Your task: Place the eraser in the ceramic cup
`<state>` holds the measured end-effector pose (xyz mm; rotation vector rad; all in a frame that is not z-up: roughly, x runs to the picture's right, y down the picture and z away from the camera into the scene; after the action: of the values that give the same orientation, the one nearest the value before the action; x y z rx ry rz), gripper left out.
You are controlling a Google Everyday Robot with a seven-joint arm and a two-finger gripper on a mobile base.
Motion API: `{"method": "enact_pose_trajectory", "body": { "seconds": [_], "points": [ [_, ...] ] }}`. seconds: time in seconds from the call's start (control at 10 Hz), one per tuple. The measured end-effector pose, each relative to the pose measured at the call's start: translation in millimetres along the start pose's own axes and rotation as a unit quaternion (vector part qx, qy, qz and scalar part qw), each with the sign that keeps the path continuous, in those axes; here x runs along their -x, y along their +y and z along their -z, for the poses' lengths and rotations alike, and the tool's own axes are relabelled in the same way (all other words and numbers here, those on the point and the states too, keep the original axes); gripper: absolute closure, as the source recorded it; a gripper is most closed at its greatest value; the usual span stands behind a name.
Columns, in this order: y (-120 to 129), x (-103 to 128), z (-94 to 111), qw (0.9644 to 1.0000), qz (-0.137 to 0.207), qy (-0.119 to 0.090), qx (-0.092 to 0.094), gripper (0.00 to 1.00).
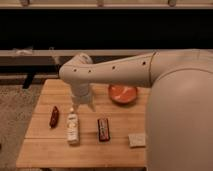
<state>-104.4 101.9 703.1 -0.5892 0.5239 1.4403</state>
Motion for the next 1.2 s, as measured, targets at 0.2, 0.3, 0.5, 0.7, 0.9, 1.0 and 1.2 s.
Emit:
{"method": "enact_pose_trajectory", "body": {
  "seconds": [0.2, 0.3, 0.5, 0.7, 0.9, 1.0, 1.2],
  "points": [
    [0, 0, 0, 1.0000, 0.000, 0.000, 0.000, 0.35],
    [0, 0, 0, 1.0000, 0.000, 0.000, 0.000, 0.35],
    [0, 0, 0, 1.0000, 0.000, 0.000, 0.000, 0.35],
    [-1, 0, -2, 1.0000, 0.002, 0.000, -0.001, 0.35],
    [-13, 4, -14, 0.9998, 0.016, -0.002, 0.007, 0.35],
    [-17, 7, -29, 0.9995, 0.028, 0.002, 0.017, 0.35],
    [-37, 15, -63, 0.9983, 0.045, 0.007, 0.035, 0.35]
  ]
}}
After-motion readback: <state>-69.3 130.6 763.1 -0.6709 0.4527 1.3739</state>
